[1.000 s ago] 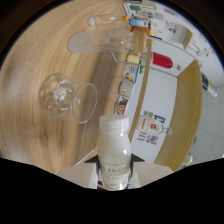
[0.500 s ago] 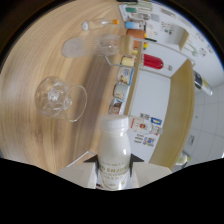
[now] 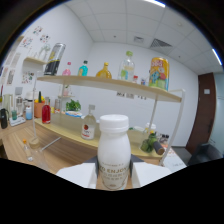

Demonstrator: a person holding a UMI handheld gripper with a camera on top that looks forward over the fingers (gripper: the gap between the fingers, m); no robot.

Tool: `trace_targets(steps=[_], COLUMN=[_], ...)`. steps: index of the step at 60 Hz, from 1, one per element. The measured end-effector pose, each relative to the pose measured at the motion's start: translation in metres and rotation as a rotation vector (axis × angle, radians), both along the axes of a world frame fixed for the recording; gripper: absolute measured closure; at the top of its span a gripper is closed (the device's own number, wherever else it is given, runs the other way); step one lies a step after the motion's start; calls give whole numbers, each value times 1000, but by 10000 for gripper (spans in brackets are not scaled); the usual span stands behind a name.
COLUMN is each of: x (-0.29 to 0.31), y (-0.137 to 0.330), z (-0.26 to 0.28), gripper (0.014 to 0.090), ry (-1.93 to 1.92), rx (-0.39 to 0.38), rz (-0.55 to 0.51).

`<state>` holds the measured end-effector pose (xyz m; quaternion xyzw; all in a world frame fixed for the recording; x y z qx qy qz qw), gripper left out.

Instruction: Make me a cup of Mount Fuji.

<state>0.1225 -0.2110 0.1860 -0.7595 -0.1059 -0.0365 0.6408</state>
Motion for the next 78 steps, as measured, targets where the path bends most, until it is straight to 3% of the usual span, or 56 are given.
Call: trace_targets(steps=[16, 45, 50, 55, 63, 78], x=[20, 25, 25, 25, 17, -38], y=[14, -3, -11, -23, -51, -107], z=[-103, -129, -128, -117, -83, -34], gripper=[566, 531, 391, 203, 196, 187], ry=[203, 169, 183, 185, 157, 105], rx=[-192, -256, -299, -324, -319, -329], rz=[-42, -57, -88, -132, -185, -192])
